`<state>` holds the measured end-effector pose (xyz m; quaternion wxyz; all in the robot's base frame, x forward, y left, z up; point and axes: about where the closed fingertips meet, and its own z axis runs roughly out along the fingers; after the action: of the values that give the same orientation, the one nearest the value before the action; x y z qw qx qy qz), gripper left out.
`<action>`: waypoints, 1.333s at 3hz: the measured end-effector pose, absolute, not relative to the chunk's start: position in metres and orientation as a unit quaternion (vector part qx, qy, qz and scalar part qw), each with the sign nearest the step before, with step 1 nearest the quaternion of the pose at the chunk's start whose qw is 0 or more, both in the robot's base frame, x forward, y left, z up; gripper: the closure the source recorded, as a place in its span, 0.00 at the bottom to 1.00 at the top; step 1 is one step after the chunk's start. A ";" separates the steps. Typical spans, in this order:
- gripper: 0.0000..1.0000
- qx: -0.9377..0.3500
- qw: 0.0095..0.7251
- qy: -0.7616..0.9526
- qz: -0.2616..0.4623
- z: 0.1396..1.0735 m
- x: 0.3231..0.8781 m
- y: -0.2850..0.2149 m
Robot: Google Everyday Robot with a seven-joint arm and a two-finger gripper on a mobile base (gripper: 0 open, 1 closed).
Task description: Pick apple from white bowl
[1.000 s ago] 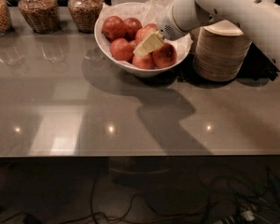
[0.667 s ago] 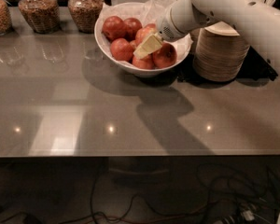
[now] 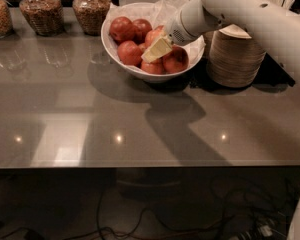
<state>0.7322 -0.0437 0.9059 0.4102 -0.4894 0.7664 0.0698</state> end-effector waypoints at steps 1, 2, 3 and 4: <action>0.60 -0.489 0.410 0.767 0.069 0.909 0.732 -0.044; 0.83 -0.489 0.410 0.767 0.069 0.910 0.732 -0.044; 1.00 -0.485 0.414 0.768 0.067 0.909 0.730 -0.048; 1.00 -0.490 0.426 0.757 0.070 0.918 0.726 -0.050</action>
Offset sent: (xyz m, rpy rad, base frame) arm 0.0001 -0.0115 0.0019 -0.0016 -0.0069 -0.0382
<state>0.7265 -0.0504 0.9182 0.4261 -0.4902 0.7571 0.0704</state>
